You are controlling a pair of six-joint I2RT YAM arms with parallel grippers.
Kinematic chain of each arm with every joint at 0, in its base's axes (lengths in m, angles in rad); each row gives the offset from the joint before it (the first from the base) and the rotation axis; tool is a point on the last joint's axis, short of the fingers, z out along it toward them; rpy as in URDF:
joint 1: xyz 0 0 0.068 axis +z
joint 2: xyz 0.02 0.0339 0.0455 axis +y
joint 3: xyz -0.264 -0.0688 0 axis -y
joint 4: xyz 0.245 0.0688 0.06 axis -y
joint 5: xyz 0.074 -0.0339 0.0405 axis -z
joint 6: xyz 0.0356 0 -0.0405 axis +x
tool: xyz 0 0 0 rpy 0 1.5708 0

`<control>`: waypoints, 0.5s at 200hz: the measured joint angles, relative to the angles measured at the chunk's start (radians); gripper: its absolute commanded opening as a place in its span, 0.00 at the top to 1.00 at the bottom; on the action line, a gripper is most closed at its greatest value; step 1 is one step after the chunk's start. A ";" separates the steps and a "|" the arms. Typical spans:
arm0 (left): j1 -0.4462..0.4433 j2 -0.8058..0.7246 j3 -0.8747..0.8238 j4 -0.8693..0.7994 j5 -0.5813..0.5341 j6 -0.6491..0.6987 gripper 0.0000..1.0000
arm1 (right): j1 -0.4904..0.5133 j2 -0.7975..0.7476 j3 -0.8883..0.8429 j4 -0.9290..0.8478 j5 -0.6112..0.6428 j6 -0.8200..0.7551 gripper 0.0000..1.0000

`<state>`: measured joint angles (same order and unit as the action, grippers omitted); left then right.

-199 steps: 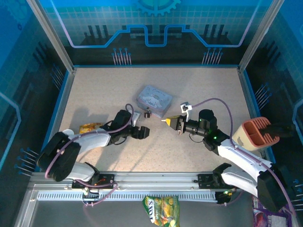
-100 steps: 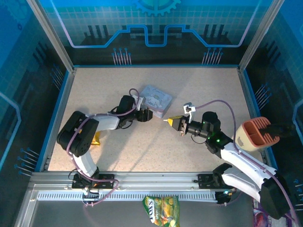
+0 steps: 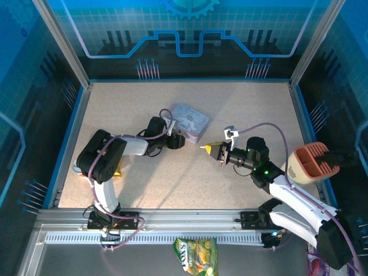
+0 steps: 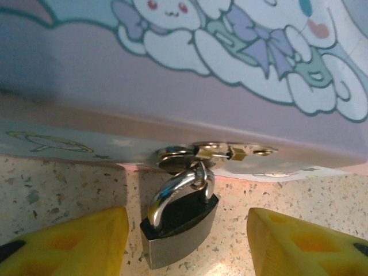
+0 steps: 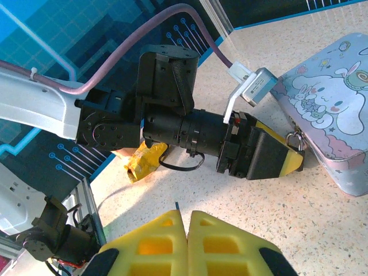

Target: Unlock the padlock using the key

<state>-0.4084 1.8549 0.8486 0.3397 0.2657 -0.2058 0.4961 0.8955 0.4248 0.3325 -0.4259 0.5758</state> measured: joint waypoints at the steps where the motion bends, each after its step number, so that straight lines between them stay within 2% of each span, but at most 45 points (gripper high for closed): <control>1: 0.000 0.002 0.001 0.000 0.000 -0.001 0.48 | 0.000 0.000 0.000 0.000 0.000 0.000 1.00; 55: 0.006 0.038 0.014 0.044 -0.005 -0.027 0.59 | 0.000 0.000 0.000 -0.003 0.000 0.000 1.00; 100: 0.007 0.052 0.015 0.074 -0.008 -0.032 0.63 | 0.000 0.000 0.000 -0.015 0.000 -0.004 1.00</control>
<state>-0.4011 1.9068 0.8635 0.4141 0.2581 -0.2379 0.4961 0.8955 0.4248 0.3176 -0.4259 0.5720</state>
